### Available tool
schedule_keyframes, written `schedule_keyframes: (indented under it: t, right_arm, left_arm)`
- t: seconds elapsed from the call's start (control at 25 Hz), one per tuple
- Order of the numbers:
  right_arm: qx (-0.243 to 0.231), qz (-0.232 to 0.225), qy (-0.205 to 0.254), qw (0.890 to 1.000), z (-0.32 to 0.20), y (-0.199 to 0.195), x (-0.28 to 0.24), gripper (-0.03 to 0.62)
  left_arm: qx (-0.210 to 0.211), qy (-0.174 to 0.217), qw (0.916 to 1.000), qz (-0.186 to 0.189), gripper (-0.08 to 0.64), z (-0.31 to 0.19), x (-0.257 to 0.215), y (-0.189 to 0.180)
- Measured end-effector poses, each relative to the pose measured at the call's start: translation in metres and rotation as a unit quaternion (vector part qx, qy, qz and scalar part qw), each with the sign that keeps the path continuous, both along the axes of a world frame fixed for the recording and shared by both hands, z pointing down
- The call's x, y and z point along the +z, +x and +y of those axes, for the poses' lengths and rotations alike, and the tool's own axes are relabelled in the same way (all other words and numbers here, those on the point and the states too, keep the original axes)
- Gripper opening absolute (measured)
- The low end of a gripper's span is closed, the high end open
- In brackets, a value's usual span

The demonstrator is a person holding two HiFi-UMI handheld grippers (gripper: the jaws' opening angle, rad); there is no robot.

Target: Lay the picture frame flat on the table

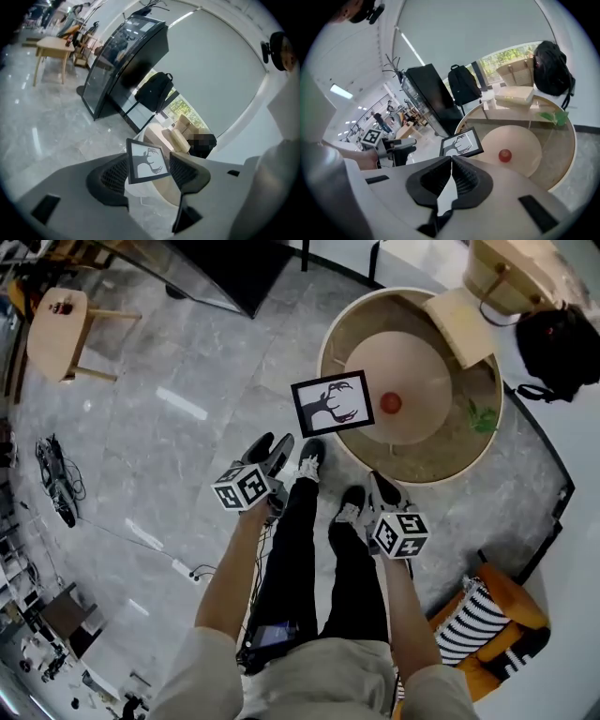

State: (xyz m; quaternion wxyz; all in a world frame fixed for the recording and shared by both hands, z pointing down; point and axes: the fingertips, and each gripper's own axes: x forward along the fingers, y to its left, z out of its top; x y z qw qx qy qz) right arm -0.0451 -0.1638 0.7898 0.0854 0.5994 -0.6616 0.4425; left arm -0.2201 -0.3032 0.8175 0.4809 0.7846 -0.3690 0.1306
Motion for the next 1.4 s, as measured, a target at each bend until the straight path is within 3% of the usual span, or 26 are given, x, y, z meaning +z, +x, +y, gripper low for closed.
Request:
schedule_keyframes:
  t: [0.24, 0.48, 0.52, 0.68, 1.0, 1.24, 1.4]
  right_arm:
    - [-0.075, 0.051, 0.033, 0.995, 0.01, -0.014, -0.087, 0.034]
    - [-0.094, 0.071, 0.055, 0.991, 0.021, -0.03, -0.17, 0.034]
    - [-0.098, 0.071, 0.061, 0.991, 0.023, -0.034, -0.185, 0.034]
    - [-0.107, 0.069, 0.073, 0.989, 0.029, -0.039, -0.228, 0.034]
    - [-0.126, 0.076, 0.071, 0.987, 0.058, -0.042, -0.253, 0.034]
    - [-0.142, 0.067, 0.065, 0.985, 0.068, -0.045, -0.267, 0.035]
    - [-0.16, 0.082, 0.074, 0.981, 0.067, -0.046, -0.271, 0.034]
  left_arm:
    - [0.057, 0.064, 0.9926, -0.087, 0.276, 0.044, -0.121, -0.005]
    - [0.107, 0.112, 0.9824, -0.104, 0.275, 0.086, -0.228, 0.009]
    - [0.114, 0.115, 0.9812, -0.104, 0.264, 0.094, -0.243, 0.011]
    - [0.104, 0.132, 0.9807, -0.1, 0.102, 0.112, -0.293, 0.014]
    - [0.088, 0.16, 0.9757, -0.121, 0.027, 0.132, -0.329, -0.009]
    - [0.107, 0.157, 0.973, -0.131, 0.02, 0.158, -0.332, 0.0]
    - [0.126, 0.166, 0.9659, -0.154, 0.02, 0.165, -0.329, 0.007]
